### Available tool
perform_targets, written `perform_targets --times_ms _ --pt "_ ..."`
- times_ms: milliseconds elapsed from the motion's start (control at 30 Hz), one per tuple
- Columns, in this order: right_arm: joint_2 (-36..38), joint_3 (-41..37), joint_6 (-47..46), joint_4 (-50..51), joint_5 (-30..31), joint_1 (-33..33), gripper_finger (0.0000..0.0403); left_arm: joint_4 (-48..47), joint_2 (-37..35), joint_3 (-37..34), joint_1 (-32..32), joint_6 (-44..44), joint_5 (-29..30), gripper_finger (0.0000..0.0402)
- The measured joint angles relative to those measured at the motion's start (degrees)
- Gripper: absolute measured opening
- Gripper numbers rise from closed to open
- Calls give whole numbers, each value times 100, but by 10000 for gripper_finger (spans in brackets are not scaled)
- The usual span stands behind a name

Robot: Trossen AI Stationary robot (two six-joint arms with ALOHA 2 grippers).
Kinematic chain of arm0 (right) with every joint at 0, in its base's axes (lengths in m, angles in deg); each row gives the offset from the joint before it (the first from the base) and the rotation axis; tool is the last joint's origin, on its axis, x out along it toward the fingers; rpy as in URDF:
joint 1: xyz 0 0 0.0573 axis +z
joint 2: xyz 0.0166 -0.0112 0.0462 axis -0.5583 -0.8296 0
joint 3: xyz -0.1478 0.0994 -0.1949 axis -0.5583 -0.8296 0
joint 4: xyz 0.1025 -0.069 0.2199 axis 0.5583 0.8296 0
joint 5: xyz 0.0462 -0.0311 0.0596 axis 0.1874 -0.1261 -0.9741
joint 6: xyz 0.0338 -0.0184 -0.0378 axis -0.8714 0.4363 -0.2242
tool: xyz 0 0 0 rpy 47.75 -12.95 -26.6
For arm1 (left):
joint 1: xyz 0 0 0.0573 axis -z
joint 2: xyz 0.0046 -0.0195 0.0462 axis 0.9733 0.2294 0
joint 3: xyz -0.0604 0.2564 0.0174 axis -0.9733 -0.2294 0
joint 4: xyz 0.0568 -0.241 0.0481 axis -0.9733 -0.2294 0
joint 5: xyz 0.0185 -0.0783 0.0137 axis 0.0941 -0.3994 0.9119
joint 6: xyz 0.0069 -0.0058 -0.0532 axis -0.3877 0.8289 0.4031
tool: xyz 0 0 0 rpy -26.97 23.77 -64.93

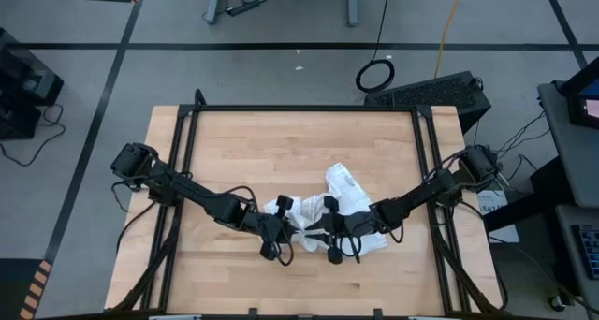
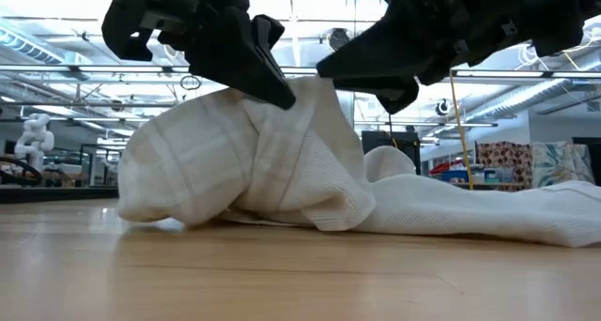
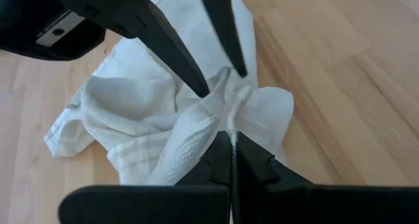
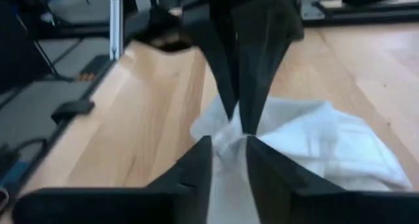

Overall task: Roll towel
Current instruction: Roll the towel

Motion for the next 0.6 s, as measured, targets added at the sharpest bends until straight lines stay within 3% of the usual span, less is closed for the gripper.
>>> perform_targets --times_ms 367,600 --pt "238 0 -94 1090 -19 12 216 70 195 7 0 50 2 4" --pt "234 0 -505 1267 24 22 213 486 187 9 0 41 20 4"
